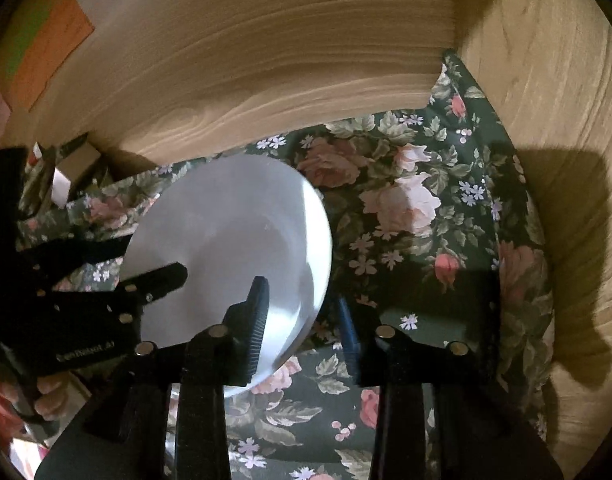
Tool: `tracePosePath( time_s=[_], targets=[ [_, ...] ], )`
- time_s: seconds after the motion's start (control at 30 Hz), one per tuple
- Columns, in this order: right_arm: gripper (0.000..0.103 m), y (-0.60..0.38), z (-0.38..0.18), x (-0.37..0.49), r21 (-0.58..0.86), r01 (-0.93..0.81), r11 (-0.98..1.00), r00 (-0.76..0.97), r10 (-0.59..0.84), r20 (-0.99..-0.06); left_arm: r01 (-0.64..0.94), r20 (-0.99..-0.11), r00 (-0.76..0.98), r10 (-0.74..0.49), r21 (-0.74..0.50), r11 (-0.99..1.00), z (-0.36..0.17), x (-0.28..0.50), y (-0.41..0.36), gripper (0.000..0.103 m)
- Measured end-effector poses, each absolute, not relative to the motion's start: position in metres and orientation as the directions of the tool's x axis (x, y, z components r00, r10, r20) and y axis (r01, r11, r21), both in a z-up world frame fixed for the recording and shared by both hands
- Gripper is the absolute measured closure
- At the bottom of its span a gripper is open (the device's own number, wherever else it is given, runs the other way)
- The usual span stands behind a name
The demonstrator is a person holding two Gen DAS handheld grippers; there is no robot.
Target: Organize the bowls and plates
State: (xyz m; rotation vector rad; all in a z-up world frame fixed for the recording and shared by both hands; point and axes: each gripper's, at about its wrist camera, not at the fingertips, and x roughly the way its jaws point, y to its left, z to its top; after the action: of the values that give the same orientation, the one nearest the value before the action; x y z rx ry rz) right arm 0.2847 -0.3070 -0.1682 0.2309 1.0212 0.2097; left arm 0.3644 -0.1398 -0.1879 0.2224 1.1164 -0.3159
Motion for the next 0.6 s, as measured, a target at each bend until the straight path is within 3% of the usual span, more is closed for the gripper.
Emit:
tracePosePath(
  time_s=[0.07, 0.23, 0.33, 0.6],
  targets=[
    [0.072, -0.311, -0.167, 0.283, 0.278, -0.066, 0.958, 0.512, 0.271, -0.815, 0.366, -0.916, 0.374, -0.147, 0.0, 0.931, -0.192, 0.367, -0.142, 0.054],
    [0.073, -0.305, -0.17, 0.282, 0.278, -0.074, 0.958, 0.519, 0.275, -0.81, 0.379, -0.918, 0.355, -0.177, -0.031, 0.925, -0.194, 0.37, -0.142, 0.069],
    [0.079, -0.297, -0.171, 0.285, 0.273, -0.074, 0.959, 0.526, 0.271, -0.807, 0.397, -0.914, 0.356, -0.193, -0.039, 0.917, -0.193, 0.367, -0.144, 0.082],
    [0.081, -0.292, -0.167, 0.283, 0.263, -0.073, 0.962, 0.538, 0.26, -0.802, 0.385, -0.913, 0.365, -0.181, -0.029, 0.922, -0.19, 0.365, -0.146, 0.083]
  ],
)
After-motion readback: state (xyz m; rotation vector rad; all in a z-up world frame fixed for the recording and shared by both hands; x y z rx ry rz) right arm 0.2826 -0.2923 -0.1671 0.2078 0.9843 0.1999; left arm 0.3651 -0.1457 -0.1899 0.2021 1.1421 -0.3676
